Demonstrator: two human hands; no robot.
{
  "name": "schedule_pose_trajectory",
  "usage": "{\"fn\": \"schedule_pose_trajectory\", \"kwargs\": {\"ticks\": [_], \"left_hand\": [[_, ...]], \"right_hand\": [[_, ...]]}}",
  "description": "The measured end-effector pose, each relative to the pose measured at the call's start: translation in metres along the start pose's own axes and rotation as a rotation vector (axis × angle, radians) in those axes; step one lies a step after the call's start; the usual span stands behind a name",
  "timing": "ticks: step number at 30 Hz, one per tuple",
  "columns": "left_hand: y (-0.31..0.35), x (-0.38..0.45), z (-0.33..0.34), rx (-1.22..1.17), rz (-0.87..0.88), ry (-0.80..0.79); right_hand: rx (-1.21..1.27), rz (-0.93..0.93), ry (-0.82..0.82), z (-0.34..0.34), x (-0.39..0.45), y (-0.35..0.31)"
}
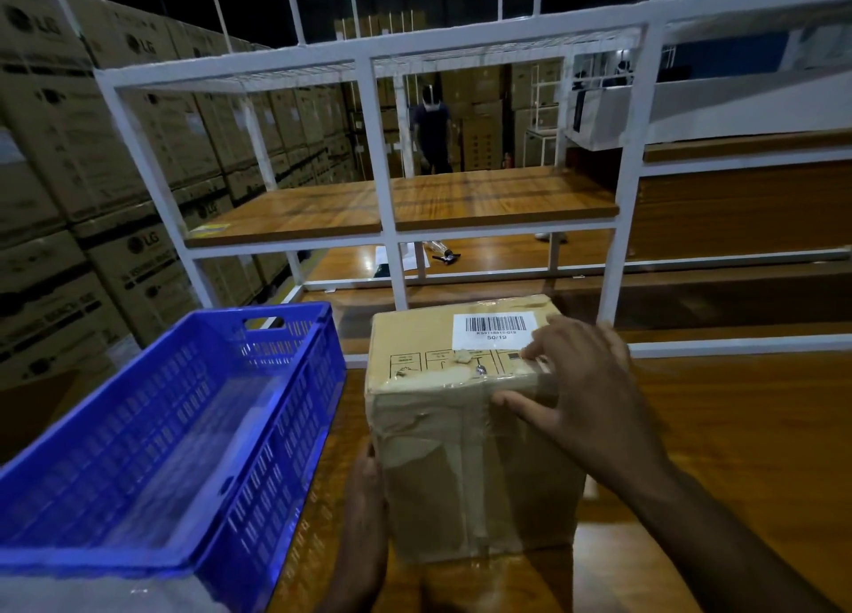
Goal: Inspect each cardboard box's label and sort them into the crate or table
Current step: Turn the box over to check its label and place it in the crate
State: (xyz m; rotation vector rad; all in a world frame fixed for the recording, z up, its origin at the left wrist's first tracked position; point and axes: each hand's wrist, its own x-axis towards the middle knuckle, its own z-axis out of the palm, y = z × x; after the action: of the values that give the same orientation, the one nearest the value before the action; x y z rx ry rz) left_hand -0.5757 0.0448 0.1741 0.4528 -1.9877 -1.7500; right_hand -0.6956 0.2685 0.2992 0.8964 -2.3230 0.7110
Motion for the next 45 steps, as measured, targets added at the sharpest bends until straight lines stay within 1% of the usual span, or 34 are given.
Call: {"fn": "schedule_pose_trajectory", "kwargs": {"ticks": [2,4,7,10,13,15,16,18,19,20,22,24,27,29,31,32,34,37,39,42,45], "left_hand": [[-0.060,0.002,-0.007,0.126,-0.142,-0.014],[-0.085,-0.004,-0.002,0.240,-0.182,-0.012],[-0.071,-0.019,0.008,0.287,-0.141,0.032],[-0.067,-0.014,0.011,0.205,-0.115,0.048],[-0.058,-0.011,0.015,0.187,-0.097,0.083],[-0.066,-0.008,0.018,0.120,-0.153,0.114],[-0.097,0.002,0.015,0.081,-0.213,0.136],[-0.120,0.011,0.016,0.009,-0.388,0.149],[-0.117,0.012,0.017,-0.039,-0.461,0.159],[-0.104,0.009,0.022,-0.143,-0.527,0.169],[-0.060,-0.003,0.035,-0.348,-0.639,0.111],[-0.045,-0.005,0.041,-0.479,-0.717,0.096],[-0.042,0.002,0.042,-0.557,-0.681,0.164],[-0.032,0.004,0.045,-0.626,-0.618,0.175],[-0.011,0.005,0.046,-0.697,-0.532,0.146],[0.001,0.007,0.046,-0.745,-0.479,0.141],[0.024,0.007,0.042,-0.759,-0.345,0.144],[0.059,0.006,0.031,-0.617,-0.152,0.158],[0.079,0.005,0.023,-0.494,-0.089,0.160],[0.118,0.002,0.007,-0.186,0.035,0.207],[0.151,-0.002,-0.006,0.123,0.300,0.147]], "right_hand": [[0.041,-0.096,-0.034,0.000,0.002,-0.011],[0.082,-0.165,-0.075,0.004,0.000,-0.027],[0.085,-0.166,-0.078,0.014,-0.002,-0.038],[0.050,-0.169,-0.036,0.017,0.001,-0.034],[0.013,-0.147,-0.022,0.015,0.003,-0.028],[0.024,-0.100,0.003,0.009,0.006,-0.020],[0.056,-0.053,0.015,0.003,0.007,-0.013],[0.148,0.050,0.048,-0.012,0.012,0.001],[0.171,0.084,0.059,-0.020,0.015,0.007],[0.162,0.102,0.065,-0.026,0.018,0.013],[0.095,0.121,0.062,-0.032,0.023,0.023],[0.034,0.143,0.046,-0.033,0.027,0.030],[-0.033,0.195,0.025,-0.037,0.026,0.045],[-0.053,0.260,-0.031,-0.041,0.020,0.058],[0.048,0.358,-0.092,-0.043,0.012,0.068],[0.128,0.384,-0.095,-0.043,0.008,0.071],[0.268,0.412,-0.102,-0.046,0.002,0.068],[0.512,0.547,-0.159,-0.045,-0.011,0.061],[0.629,0.638,-0.151,-0.037,-0.020,0.060],[0.708,0.723,-0.153,-0.023,-0.031,0.057],[0.920,0.802,-0.214,-0.008,-0.039,0.054]]}}
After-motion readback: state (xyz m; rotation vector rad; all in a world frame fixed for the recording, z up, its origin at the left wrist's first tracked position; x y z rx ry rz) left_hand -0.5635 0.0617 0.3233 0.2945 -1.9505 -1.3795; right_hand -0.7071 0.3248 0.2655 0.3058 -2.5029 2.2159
